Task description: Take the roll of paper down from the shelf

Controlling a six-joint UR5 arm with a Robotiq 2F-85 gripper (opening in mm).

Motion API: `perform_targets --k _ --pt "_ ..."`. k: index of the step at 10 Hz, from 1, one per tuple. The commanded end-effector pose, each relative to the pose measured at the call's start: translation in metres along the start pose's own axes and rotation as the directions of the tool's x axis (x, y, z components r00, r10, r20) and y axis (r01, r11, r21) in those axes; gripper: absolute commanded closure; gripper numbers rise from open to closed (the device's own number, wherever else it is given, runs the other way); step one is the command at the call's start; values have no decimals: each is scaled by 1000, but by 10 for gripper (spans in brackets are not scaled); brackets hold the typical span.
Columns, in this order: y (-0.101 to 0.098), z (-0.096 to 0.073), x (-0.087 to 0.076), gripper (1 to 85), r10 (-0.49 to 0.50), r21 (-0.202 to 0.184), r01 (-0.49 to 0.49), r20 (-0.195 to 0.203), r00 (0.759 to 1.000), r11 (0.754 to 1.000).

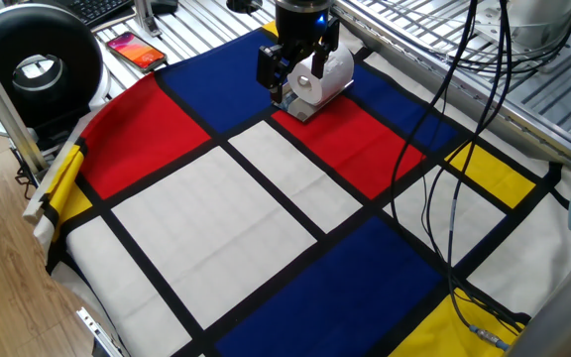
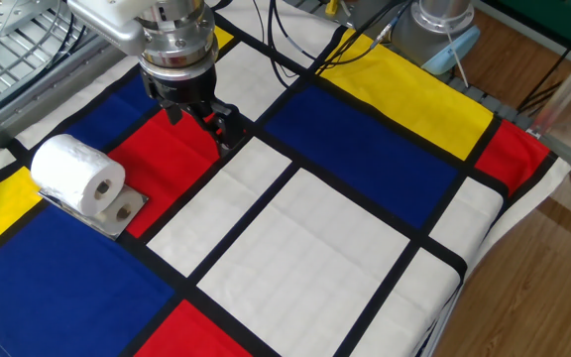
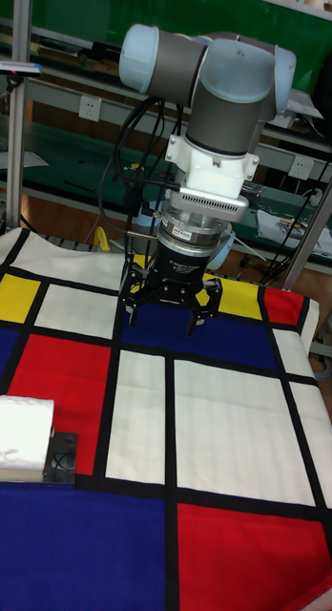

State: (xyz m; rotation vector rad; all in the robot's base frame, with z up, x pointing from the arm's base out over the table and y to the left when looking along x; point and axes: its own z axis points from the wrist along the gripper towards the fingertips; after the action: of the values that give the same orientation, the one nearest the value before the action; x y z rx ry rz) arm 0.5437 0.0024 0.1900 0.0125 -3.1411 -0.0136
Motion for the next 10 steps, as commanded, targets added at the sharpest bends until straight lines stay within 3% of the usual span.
perform_targets --k 1,2,4,5,6,7,8,10 --pt "-7 -3 -35 17 73 24 -77 139 988 997" --pt "-5 -2 -30 847 46 23 -49 118 992 999" --pt "-6 -3 -40 847 106 16 -110 158 982 994" --pt "-8 -3 -40 843 122 21 -127 159 980 992" --pt "-11 -3 -34 843 132 33 -138 135 982 990" --pt "-2 -1 -26 847 179 -2 -179 101 979 984" --pt "27 -3 -30 847 212 -117 -201 92 973 973" --pt "9 -2 -27 847 187 -46 -184 99 977 982"
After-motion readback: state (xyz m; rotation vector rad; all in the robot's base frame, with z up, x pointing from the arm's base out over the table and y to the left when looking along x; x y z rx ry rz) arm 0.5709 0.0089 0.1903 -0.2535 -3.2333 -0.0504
